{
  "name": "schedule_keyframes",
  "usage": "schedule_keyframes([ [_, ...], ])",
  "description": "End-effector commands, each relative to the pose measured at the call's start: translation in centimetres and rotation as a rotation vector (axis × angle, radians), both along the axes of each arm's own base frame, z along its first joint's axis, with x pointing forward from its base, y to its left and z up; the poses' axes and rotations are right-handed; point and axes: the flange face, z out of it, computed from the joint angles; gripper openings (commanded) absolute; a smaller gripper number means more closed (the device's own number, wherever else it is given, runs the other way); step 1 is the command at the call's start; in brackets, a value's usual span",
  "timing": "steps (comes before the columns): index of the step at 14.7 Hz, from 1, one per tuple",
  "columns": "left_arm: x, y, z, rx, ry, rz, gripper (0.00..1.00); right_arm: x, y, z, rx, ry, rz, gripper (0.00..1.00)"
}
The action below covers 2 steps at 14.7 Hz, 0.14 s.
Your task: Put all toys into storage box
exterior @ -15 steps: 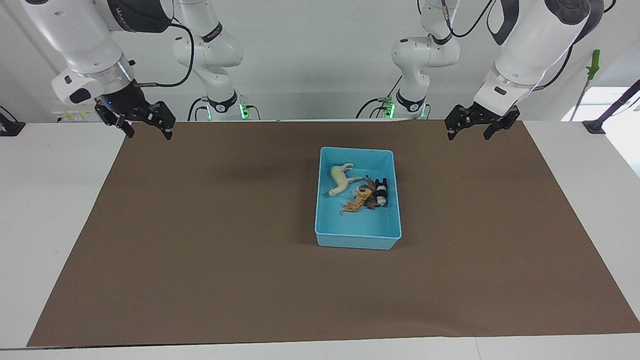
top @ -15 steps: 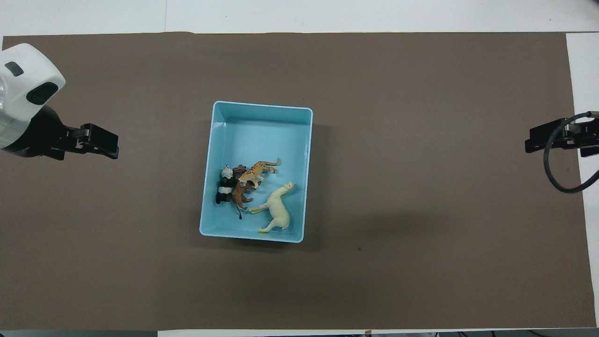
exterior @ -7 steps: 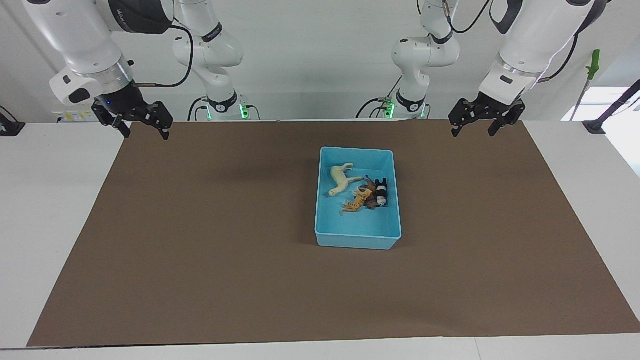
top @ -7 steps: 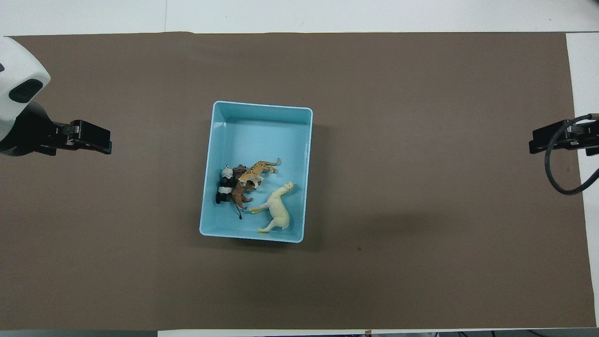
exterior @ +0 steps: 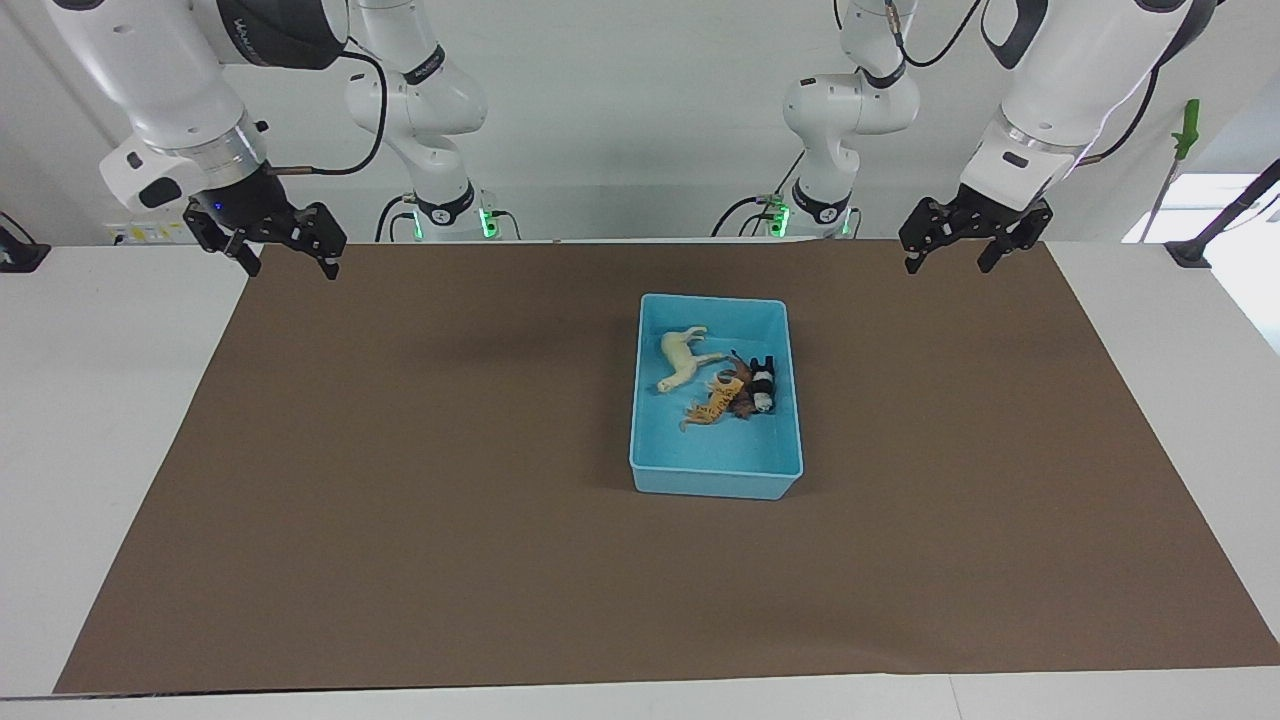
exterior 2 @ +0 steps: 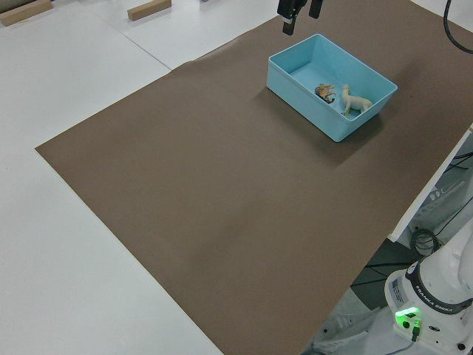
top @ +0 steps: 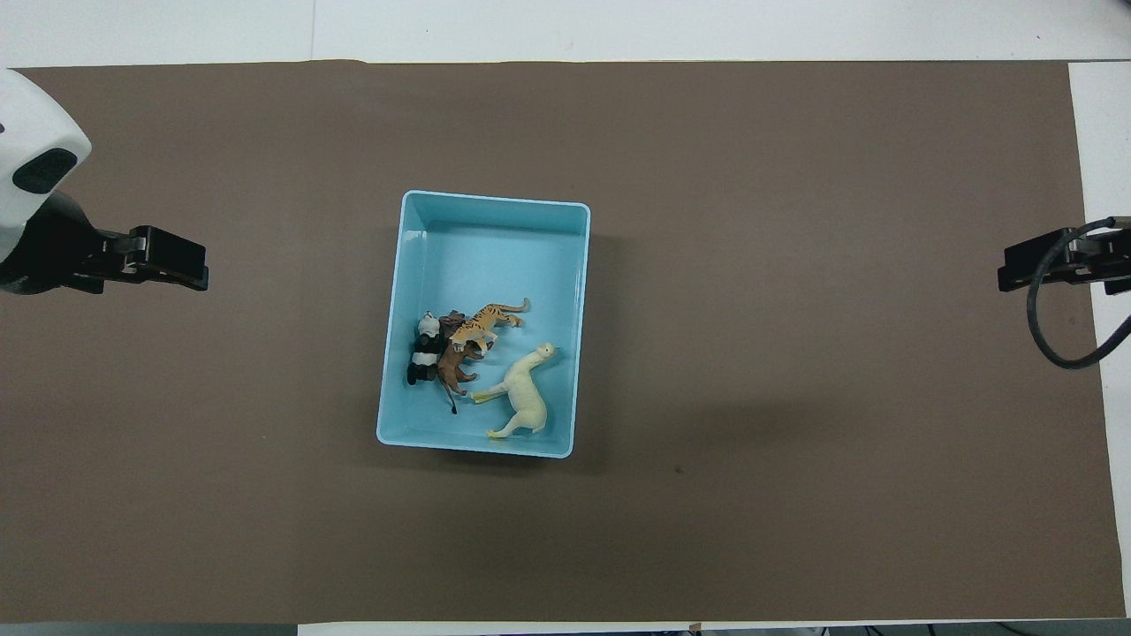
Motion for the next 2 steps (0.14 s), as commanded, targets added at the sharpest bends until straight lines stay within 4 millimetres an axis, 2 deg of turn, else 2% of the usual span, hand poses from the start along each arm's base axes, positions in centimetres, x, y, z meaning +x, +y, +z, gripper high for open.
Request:
schedule_keyframes([
  [1, -0.44, 0.30, 0.23, 0.004, -0.018, -0.012, 1.00, -0.38, -0.12, -0.05, -0.012, -0.006, 0.025, 1.00],
  [2, -0.43, 0.36, 0.16, 0.003, -0.016, -0.010, 1.00, -0.33, -0.04, -0.13, -0.011, -0.004, 0.027, 1.00],
])
